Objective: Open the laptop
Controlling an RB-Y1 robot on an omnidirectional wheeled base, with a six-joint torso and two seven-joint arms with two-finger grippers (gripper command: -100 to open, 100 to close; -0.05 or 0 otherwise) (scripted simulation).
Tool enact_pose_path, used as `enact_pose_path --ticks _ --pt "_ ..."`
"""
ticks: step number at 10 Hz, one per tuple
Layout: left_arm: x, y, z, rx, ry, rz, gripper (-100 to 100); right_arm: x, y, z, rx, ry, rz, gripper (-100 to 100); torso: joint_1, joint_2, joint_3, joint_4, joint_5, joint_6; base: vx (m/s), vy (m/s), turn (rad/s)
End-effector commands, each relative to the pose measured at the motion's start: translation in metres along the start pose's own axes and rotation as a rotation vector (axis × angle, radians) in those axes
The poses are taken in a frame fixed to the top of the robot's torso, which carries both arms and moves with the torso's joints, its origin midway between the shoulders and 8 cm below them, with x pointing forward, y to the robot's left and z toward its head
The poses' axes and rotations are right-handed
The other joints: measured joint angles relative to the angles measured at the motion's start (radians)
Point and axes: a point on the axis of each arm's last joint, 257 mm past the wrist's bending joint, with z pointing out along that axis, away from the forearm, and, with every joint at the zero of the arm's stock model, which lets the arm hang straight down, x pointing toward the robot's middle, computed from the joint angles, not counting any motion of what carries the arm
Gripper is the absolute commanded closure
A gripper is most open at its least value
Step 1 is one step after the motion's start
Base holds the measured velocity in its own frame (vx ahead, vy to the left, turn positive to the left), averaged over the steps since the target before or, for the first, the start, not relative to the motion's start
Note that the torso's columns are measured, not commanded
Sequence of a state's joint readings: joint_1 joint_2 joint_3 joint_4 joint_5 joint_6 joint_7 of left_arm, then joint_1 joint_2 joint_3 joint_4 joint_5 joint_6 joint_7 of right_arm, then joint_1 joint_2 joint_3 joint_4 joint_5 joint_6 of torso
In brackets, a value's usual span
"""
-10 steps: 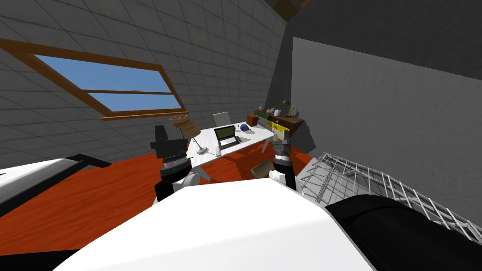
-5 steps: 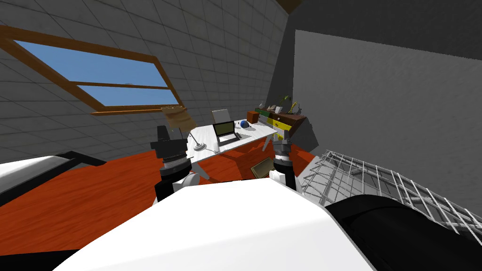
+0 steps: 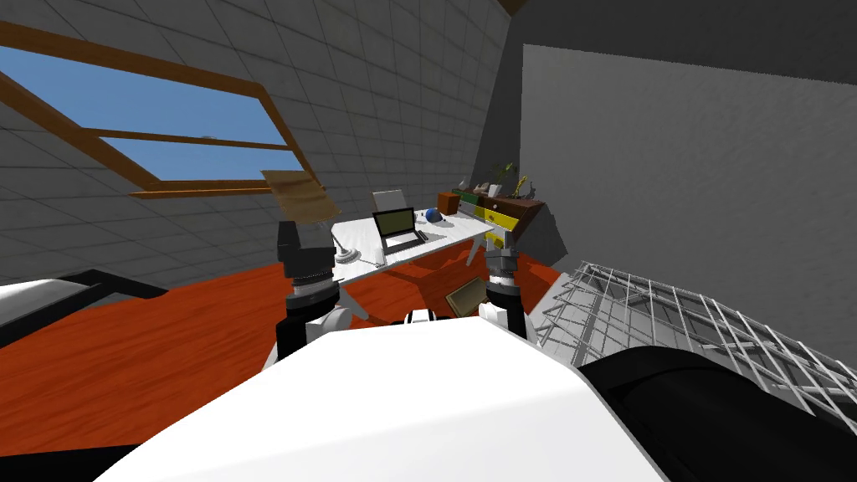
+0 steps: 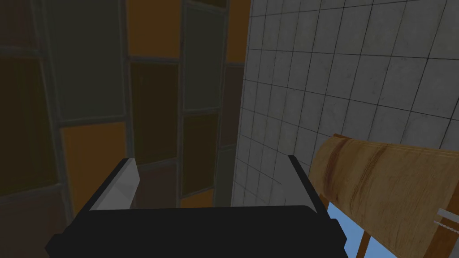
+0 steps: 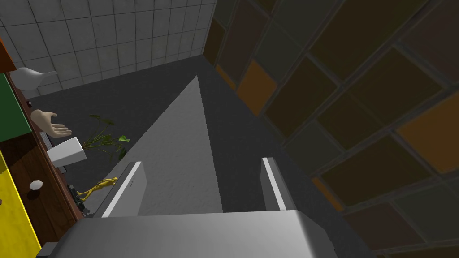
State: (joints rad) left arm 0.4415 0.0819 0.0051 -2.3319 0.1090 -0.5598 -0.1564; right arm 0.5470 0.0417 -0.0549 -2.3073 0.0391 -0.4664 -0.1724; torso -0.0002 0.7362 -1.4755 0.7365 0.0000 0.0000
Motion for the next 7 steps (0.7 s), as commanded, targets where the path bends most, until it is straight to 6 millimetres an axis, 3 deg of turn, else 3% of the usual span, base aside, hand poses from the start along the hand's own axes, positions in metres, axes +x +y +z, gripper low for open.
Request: enact_pose_path --ticks 1,7 --pt "-0.005 0.028 0.002 -0.06 0.044 0.07 -100 0.0 0.0 0.0 0.0 0.0 0.0 0 0.0 0.0 -0.001 0.001 0.0 0.0 0.054 -0.018 -0.126" --pt "-0.038 0.087 0.008 -0.199 0.05 0.218 -100 0.0 0.0 0.0 0.0 0.0 0.0 0 0.0 0.002 0.0 0.002 0.0 0.0 0.047 -0.014 -0.121"
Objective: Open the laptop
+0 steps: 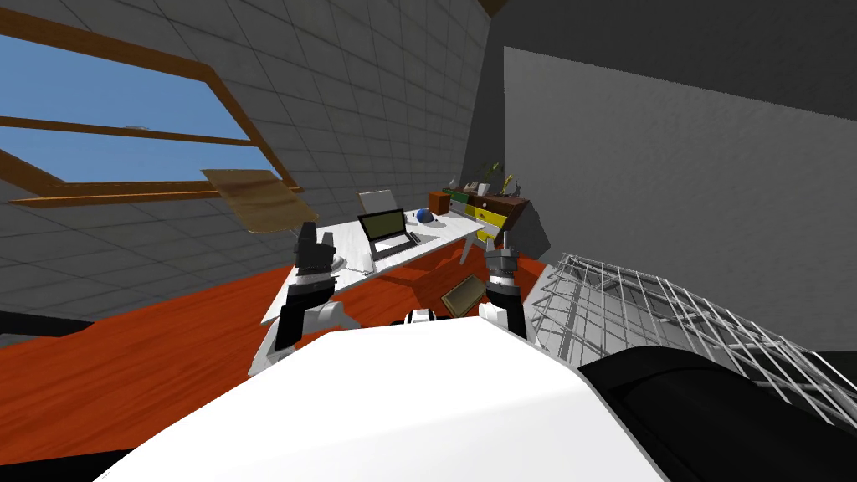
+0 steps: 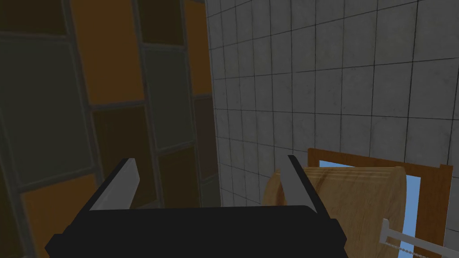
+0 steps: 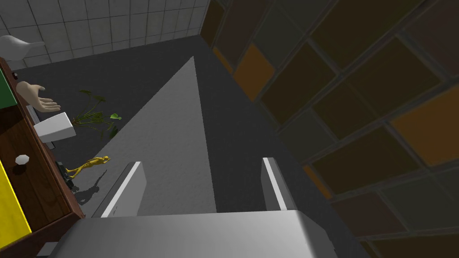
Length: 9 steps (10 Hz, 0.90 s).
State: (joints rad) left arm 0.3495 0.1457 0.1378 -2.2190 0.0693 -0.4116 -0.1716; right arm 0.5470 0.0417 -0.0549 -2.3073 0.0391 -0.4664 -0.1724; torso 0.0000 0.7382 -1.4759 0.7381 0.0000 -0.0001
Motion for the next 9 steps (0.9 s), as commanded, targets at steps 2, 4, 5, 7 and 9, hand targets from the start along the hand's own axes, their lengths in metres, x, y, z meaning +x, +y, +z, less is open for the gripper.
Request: enact_pose_path --ticks 2,4,5,7,9 --pt "-0.017 0.032 0.006 -0.073 -0.01 0.066 -100 0.0 0.0 0.0 0.0 0.0 0.0 0 0.0 -0.001 -0.001 0.0 0.0 0.0 0.051 -0.013 -0.075" --pt "-0.033 0.055 0.01 -0.132 -0.025 0.115 -100 0.0 0.0 0.0 0.0 0.0 0.0 0 0.0 0.001 0.0 0.0 0.0 0.0 0.038 -0.007 -0.118" --pt "-0.042 0.067 0.011 -0.16 -0.035 0.139 -100 0.0 0.0 0.0 0.0 0.0 0.0 0 0.0 0.0 0.0 0.0 0.0 0.0 0.06 -0.002 -0.143" --pt "-0.051 0.08 0.012 -0.197 -0.045 0.161 -100 0.0 0.0 0.0 0.0 0.0 0.0 0 0.0 0.0 0.0 0.0 0.0 0.0 0.038 -0.006 -0.069" --pt "-0.072 0.106 0.012 -0.268 -0.07 0.205 -100 0.0 0.0 0.0 0.0 0.0 0.0 0 0.0 0.0 0.0 0.0 0.0 0.0 0.048 -0.01 -0.162"
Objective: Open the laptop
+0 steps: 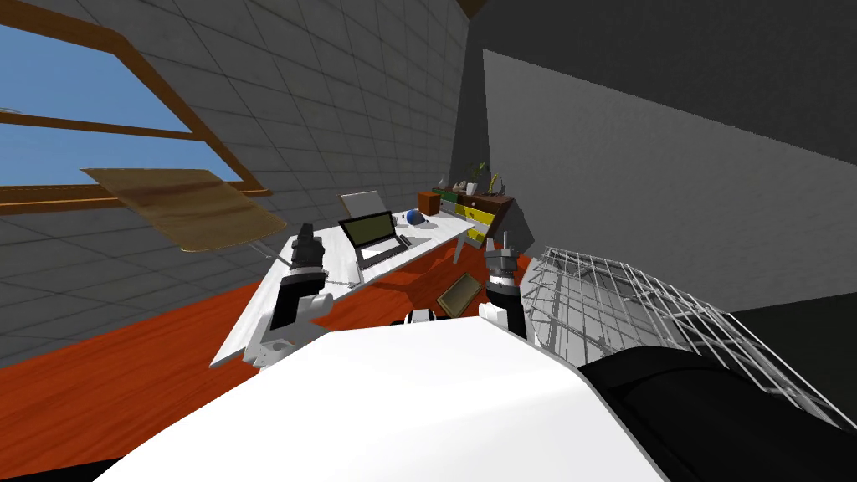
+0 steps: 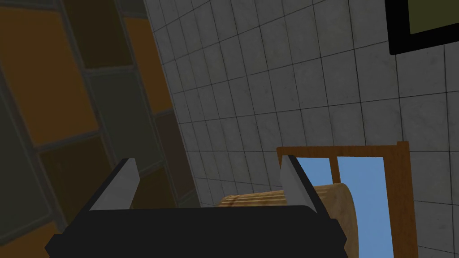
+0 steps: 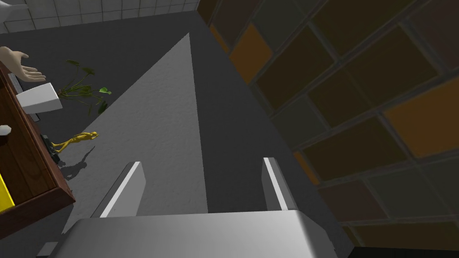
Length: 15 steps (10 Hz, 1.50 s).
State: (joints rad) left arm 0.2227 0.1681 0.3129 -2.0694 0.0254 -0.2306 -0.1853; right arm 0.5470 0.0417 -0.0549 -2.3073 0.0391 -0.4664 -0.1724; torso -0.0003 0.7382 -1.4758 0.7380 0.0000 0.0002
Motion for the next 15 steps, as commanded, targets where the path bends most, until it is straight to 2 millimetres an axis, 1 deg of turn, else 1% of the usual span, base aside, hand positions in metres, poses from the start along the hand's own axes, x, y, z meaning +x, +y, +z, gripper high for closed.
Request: enact_pose_path --ticks 1,5,6,8,9,11,14,15 --pt "-0.023 0.035 0.007 -0.093 -0.033 0.055 -100 0.0 0.0 0.0 0.0 0.0 0.0 0 0.0 -0.001 -0.001 0.0 0.0 0.0 0.061 -0.02 -0.145" --pt "-0.063 0.095 0.013 -0.256 -0.092 0.122 -100 0.0 0.0 0.0 0.0 0.0 0.0 0 0.001 0.0 0.0 0.0 0.0 0.0 0.07 -0.003 -0.165" --pt "-0.063 0.096 0.013 -0.259 -0.092 0.121 -100 0.0 0.0 0.0 0.0 0.0 0.0 0 0.001 0.0 0.0 0.0 0.0 0.0 0.045 0.002 -0.028" --pt "-0.085 0.125 0.011 -0.344 -0.125 0.145 -100 0.0 0.0 0.0 0.0 0.0 0.0 0 0.0 0.001 0.001 0.0 0.0 0.0 0.039 0.004 -0.101" --pt "-0.085 0.125 0.011 -0.344 -0.125 0.145 -100 0.0 0.0 0.0 0.0 0.0 0.0 0 0.001 0.001 0.0 0.0 0.0 0.0 0.019 0.021 -0.065" --pt "-0.106 0.153 0.007 -0.428 -0.159 0.161 -100 0.0 0.0 0.0 0.0 0.0 0.0 0 0.001 0.0 0.0 0.0 0.0 0.0 0.031 0.02 -0.093" --pt "-0.137 0.188 -0.001 -0.541 -0.209 0.175 -100 0.0 0.0 0.0 0.0 0.0 0.0 0 0.0 -0.001 -0.001 0.0 0.0 0.0 0.053 0.027 -0.147" --pt "-0.137 0.189 -0.002 -0.544 -0.209 0.174 -100 0.0 0.0 0.0 0.0 0.0 0.0 0 0.0 0.0 0.0 0.0 0.0 0.0 0.026 0.001 -0.053"
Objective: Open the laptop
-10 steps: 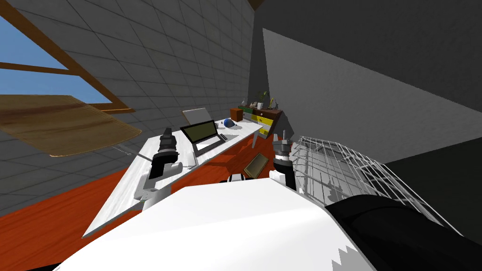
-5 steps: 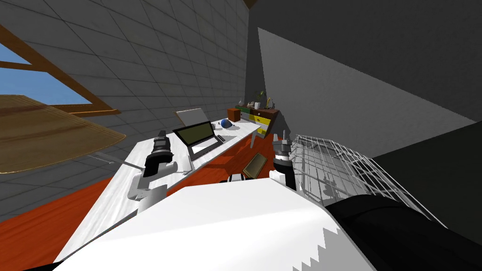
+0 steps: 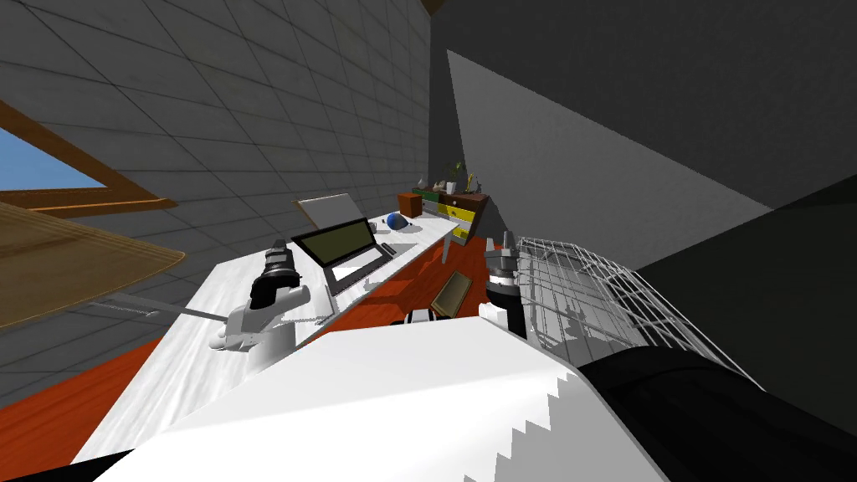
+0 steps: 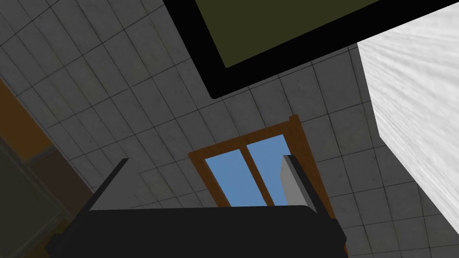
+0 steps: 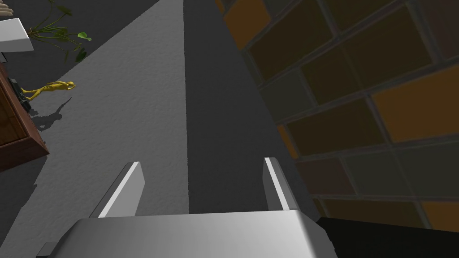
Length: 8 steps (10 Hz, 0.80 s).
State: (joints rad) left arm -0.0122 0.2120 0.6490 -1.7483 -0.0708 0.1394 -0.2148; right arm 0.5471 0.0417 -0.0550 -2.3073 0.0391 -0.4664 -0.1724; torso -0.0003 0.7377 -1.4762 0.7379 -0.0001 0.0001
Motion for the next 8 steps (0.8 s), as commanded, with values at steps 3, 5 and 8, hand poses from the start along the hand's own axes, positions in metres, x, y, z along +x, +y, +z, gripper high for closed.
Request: enact_pose_path --ticks 3,5,8 --pt "-0.028 0.038 0.017 -0.127 -0.045 0.006 -100 0.0 0.0 0.0 0.0 0.0 0.0 0 0.001 0.0 0.0 0.0 0.0 0.0 0.037 0.016 -0.098" --pt "-0.04 0.053 0.021 -0.176 -0.065 0.007 -100 0.0 0.0 0.0 0.0 0.0 0.0 0 0.001 0.0 0.0 0.0 0.0 0.0 0.03 0.016 -0.08" --pt "-0.058 0.068 0.027 -0.231 -0.091 0.01 -100 0.0 0.0 0.0 0.0 0.0 0.0 0 0.001 0.0 0.0 0.0 0.0 0.0 0.035 0.008 -0.085"
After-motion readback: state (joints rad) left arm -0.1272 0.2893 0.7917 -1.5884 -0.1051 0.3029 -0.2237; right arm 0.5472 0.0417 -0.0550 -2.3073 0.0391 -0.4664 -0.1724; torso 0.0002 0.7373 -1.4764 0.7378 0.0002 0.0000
